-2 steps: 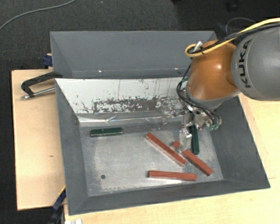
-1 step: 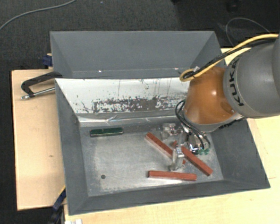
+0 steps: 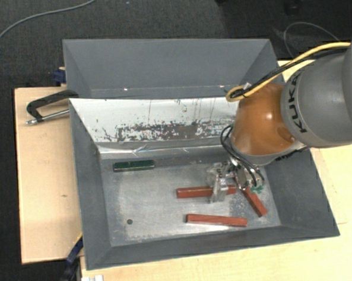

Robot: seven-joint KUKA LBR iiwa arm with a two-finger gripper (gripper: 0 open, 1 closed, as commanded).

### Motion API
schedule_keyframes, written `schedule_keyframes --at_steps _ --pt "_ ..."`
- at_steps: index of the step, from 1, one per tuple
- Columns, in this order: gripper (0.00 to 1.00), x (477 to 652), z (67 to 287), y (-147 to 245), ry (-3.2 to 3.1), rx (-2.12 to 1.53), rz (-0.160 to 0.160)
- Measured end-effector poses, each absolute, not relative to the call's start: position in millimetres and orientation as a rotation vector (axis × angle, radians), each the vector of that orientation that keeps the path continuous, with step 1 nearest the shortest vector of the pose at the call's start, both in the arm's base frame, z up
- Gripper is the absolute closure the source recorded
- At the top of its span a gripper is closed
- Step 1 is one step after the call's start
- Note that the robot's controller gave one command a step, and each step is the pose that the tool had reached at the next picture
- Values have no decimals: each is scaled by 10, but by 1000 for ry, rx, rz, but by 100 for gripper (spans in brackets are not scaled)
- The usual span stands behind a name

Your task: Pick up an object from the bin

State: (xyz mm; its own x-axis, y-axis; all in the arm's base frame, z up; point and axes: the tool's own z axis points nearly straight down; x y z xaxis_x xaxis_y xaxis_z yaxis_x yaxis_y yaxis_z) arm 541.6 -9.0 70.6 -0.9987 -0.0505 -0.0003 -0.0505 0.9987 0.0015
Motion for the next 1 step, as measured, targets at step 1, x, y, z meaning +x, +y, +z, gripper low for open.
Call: schedule_keyframes --at_steps 1 --pt "100 5549 2071 -58 3123 -213 0"
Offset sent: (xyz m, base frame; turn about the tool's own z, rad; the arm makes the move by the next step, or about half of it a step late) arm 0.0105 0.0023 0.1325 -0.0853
